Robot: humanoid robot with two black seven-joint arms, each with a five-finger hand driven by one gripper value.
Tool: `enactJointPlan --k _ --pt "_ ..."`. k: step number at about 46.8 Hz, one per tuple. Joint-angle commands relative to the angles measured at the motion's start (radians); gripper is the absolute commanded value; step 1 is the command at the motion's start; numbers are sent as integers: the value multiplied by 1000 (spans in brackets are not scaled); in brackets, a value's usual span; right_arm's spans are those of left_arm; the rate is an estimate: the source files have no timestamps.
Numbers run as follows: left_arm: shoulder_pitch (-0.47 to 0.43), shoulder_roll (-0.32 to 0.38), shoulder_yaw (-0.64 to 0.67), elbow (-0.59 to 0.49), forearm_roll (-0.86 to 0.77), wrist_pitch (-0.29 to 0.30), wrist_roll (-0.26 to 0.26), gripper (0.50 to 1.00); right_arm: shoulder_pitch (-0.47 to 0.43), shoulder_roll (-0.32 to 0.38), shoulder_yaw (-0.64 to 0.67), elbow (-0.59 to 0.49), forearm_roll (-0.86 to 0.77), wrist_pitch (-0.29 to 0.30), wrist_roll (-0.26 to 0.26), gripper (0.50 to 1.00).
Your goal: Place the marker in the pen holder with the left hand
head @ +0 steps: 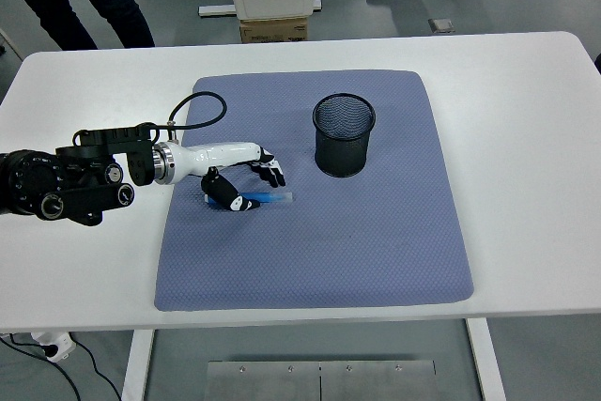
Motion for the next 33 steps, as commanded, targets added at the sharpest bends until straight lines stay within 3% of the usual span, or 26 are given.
enactJointPlan --k 1,5,8,13,19,33 --pt "2 0 0 0 8 0 -2 675 0 0 0 0 0 0 0 1000" --pt "2 0 0 0 15 0 -2 669 0 0 0 1 0 0 0 1000" --pt "2 1 0 0 20 0 -3 622 0 0 0 0 0 0 0 1000" --pt "0 2 0 0 29 0 -3 602 -2 0 0 0 0 0 0 1000" --pt "2 2 0 -2 51 1 -3 534 -2 0 0 0 0 0 0 1000" --pt "2 2 0 0 54 1 -3 517 0 0 0 0 0 0 0 1000"
